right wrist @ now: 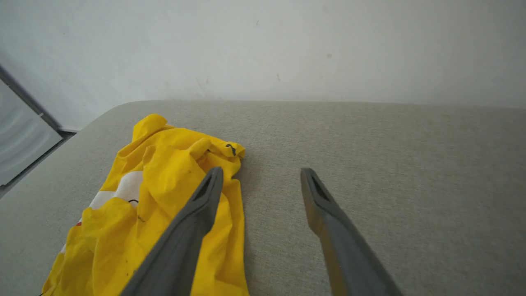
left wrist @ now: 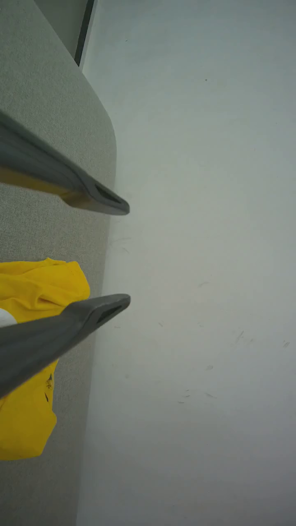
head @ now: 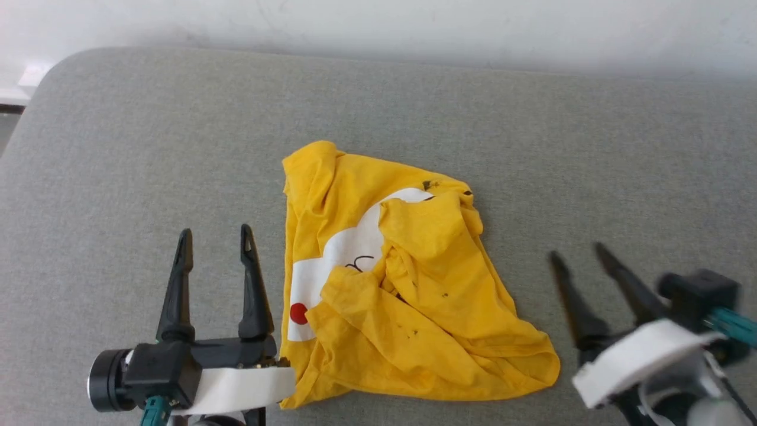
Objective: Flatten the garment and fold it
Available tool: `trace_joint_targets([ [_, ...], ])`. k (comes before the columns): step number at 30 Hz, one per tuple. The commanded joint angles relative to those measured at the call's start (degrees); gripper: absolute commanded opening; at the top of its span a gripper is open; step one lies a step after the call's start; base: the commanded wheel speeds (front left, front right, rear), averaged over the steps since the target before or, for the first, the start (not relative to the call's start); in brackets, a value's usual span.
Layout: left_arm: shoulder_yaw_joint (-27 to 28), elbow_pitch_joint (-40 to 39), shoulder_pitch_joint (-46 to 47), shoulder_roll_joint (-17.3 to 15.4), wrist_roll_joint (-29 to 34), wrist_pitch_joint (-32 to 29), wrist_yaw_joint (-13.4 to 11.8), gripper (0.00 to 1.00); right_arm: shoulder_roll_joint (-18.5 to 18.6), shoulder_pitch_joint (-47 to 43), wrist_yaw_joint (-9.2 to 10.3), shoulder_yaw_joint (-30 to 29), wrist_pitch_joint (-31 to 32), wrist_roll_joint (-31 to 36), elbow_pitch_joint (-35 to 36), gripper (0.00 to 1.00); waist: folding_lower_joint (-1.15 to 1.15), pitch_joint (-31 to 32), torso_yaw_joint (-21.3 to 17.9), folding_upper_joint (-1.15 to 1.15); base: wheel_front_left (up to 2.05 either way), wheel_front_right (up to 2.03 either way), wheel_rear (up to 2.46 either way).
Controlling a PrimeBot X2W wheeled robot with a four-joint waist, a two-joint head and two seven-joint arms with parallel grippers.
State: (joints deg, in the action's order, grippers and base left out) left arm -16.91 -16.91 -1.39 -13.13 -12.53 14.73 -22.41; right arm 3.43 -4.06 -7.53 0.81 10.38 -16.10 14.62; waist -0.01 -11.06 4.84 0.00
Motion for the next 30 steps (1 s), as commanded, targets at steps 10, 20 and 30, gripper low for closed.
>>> trace_joint_targets([
  [10,0.4,3.3,1.8,5.8,1.2,0.3,6.8,1.00,13.2,16.2,0.04,15.4,12.3,-5.6,-7.2,1.00,0.01,-3.8,5.3,0.00,0.00,0.00,0.00],
  [20,1.6,5.5,2.4,8.7,2.0,0.3,10.2,1.00,16.8,23.0,0.04,22.9,14.3,-8.8,-15.8,1.00,0.01,-4.5,10.1,0.00,0.00,0.00,0.00],
  [30,4.0,6.4,0.9,9.8,2.6,0.3,11.8,1.00,14.1,25.4,0.04,17.2,10.3,-10.1,-17.3,0.00,0.01,-2.7,8.5,0.00,0.00,0.00,0.00],
])
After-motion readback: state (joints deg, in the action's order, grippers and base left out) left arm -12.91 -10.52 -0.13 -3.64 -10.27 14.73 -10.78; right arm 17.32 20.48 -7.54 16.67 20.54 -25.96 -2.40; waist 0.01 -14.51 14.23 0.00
